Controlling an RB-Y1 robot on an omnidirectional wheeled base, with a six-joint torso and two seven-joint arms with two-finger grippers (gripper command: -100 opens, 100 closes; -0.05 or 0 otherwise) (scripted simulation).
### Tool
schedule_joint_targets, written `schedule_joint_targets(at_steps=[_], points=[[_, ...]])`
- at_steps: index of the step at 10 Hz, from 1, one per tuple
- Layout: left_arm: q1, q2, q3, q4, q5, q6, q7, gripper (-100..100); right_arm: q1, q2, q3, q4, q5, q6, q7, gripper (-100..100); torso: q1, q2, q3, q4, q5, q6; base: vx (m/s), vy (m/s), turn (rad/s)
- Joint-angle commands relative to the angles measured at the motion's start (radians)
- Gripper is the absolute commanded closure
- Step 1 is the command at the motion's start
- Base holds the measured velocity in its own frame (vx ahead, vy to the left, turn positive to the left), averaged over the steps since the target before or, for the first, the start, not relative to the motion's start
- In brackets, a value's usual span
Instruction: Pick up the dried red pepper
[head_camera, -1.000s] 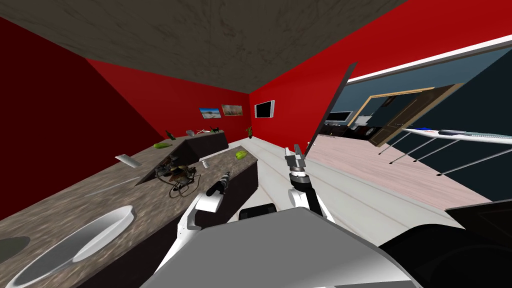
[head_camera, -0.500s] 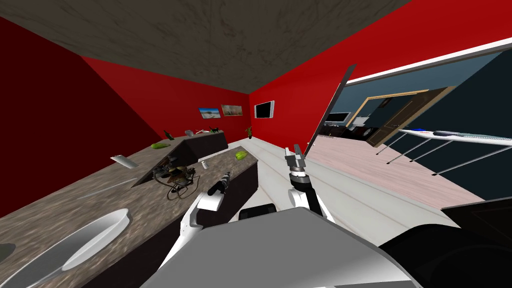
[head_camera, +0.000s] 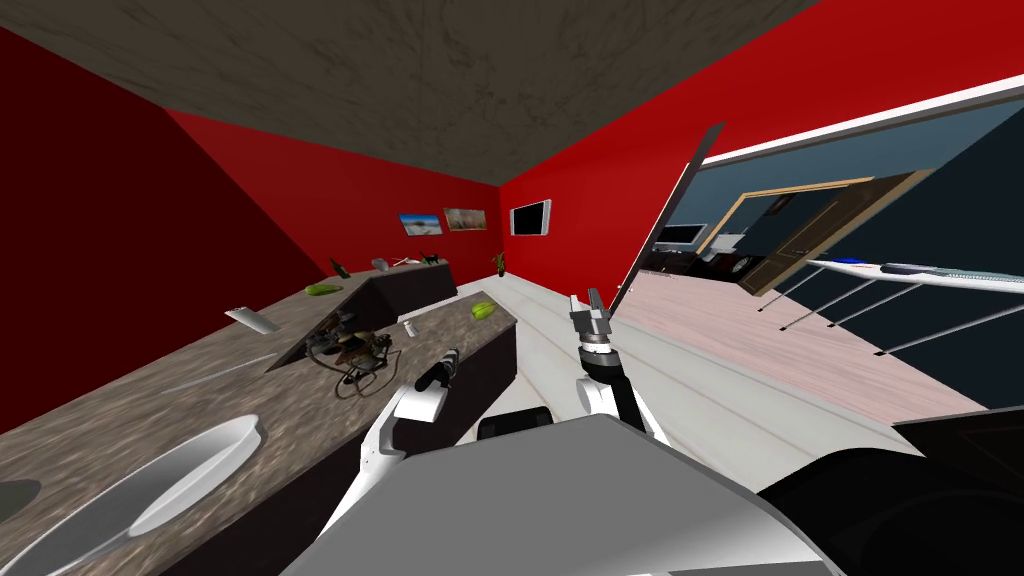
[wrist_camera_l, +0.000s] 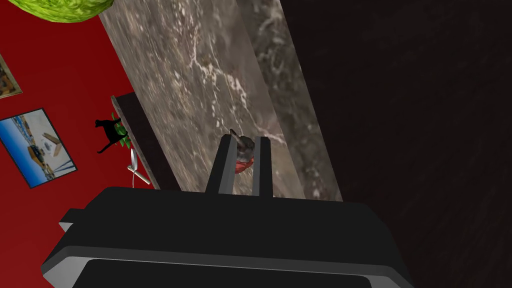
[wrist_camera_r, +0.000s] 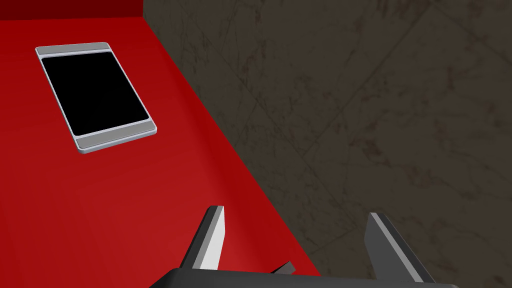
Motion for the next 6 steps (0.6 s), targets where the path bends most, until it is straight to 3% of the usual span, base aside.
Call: schedule_joint_targets(at_steps=[1,2,3,5,6], points=[[0.0,0.0,0.0,0.0,0.0,0.0,0.0,100,0.0,0.0,0.0,0.0,0.0,0.0,0.0,0,0.0,0.0,0.0,0.0,0.0,0.0,0.0,0.0,0.011],[0.0,-0.001,0.001,0.0,0.001,0.001,0.002,0,0.0,0.0,0.0,0.0,0.0,0.0,0.0,0,-0.001,0.0,0.0,0.0,-0.001,0.001,0.0,0.0,0.011],[0.004,0.011,-0.008,-0.031,0.001,0.016,-0.005,100,0.0,0.0,0.0,0.0,0.0,0.0,0.0,0,-0.001,0.0,0.0,0.0,-0.001,0.002,-0.026,0.002,-0.021],[0.007,0.013,-0.006,-0.035,0.003,0.018,-0.003,100,0.0,0.0,0.0,0.0,0.0,0.0,0.0,0,-0.001,0.002,0.001,0.001,-0.001,0.002,-0.026,0.002,-0.012],[0.007,0.014,-0.007,-0.037,0.003,0.02,-0.003,0,0.0,0.0,0.0,0.0,0.0,0.0,0.0,0,-0.001,0.001,0.001,0.0,-0.001,0.002,0.0,0.0,0.0]])
